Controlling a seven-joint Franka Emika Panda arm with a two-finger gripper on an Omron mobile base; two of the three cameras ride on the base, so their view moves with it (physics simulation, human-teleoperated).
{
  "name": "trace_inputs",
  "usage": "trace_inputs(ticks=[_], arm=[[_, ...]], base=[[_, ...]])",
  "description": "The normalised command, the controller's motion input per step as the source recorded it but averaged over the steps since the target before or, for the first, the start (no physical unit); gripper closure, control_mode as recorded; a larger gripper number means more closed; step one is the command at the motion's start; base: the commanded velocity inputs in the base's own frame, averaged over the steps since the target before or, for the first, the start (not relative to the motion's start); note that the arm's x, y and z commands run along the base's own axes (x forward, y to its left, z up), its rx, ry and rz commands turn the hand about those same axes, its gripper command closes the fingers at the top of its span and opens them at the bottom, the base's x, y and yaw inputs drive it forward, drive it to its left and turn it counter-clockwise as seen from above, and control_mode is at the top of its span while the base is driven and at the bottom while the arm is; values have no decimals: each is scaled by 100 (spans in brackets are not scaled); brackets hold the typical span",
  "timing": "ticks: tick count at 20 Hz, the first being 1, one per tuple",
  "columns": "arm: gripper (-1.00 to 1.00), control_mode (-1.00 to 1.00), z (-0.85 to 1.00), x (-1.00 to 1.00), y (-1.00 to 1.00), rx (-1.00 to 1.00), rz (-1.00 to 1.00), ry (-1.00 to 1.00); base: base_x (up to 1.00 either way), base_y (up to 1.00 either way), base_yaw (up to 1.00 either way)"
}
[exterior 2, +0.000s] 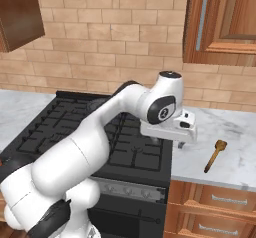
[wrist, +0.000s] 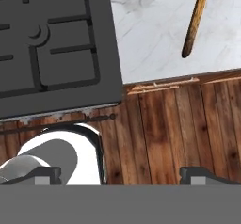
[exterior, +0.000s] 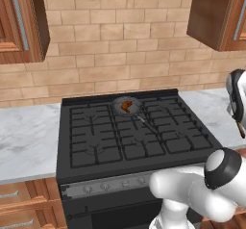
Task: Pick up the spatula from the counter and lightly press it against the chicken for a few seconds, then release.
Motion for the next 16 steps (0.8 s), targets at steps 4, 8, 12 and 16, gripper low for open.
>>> trace_inputs(ticks=[4,8,12,16], arm=[[-100,-100,-11,4,-46,1,0,5],[-100,-100,-19,4,-40,0,0,5],[-100,-100,-23,3,-26,0,0,3],[-100,-100,-18,6,-20,0,0,0]], base=[[0,0,0],[0,0,0],[0,0,0],[0,0,0]])
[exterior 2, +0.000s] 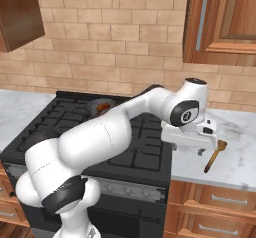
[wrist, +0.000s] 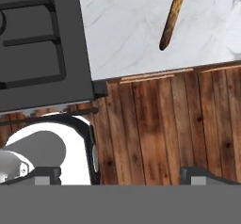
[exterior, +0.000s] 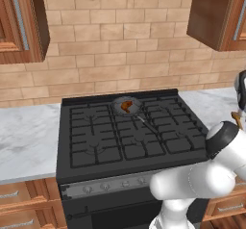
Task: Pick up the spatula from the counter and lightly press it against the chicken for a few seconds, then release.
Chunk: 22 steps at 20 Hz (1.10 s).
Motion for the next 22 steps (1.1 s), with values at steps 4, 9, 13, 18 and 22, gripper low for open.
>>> trace_inputs(ticks=[4,9,13,18,22], arm=[[-100,-100,-18,11,-22,0,0,0],[-100,-100,-21,14,-35,0,0,0],[-100,-100,-19,24,-26,3,1,0],[-100,-100,-5,19,-18,12,4,0],[-100,-100,-4,24,-8,14,6,0]], base=[[0,0,0],[0,0,0],[0,0,0],[0,0,0],[0,0,0]])
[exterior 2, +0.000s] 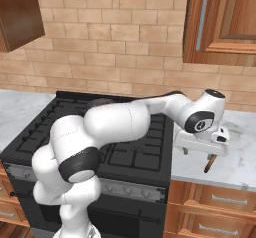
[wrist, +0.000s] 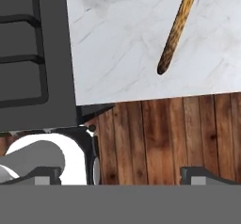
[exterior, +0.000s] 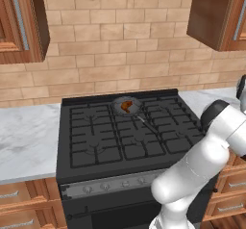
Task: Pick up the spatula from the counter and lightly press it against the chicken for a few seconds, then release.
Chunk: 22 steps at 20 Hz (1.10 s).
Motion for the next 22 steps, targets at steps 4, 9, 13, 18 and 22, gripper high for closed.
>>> trace_inputs(ticks=[4,9,13,18,22], arm=[[-100,-100,-10,28,-10,6,4,0],[-100,-100,-22,24,-21,0,2,0],[-100,-100,-30,20,-23,0,1,0],[-100,-100,-14,19,-18,0,3,0],[-100,-100,-9,24,-14,0,1,0]], base=[[0,0,0],[0,0,0],[0,0,0],[0,0,0],[0,0,0]])
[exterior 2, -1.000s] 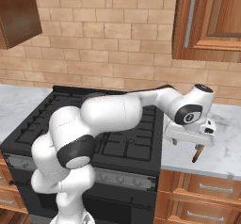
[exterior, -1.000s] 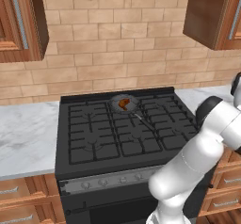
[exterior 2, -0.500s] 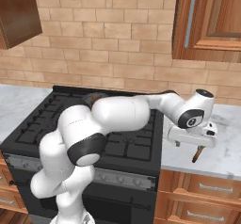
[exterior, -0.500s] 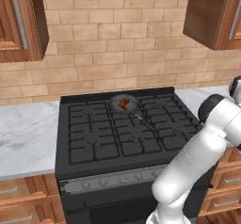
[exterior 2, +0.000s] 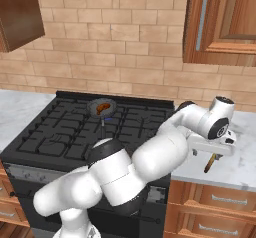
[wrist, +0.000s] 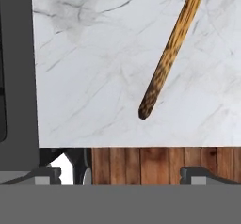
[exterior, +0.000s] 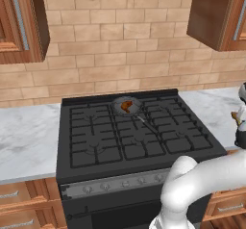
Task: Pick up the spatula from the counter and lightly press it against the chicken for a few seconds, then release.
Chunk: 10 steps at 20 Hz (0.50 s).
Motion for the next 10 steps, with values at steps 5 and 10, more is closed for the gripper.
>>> trace_inputs(ticks=[5,10], arm=[[-100,-100,-14,24,-5,0,1,0],[-100,-100,-22,20,-6,1,0,0]], base=[[0,0,0],[0,0,0]])
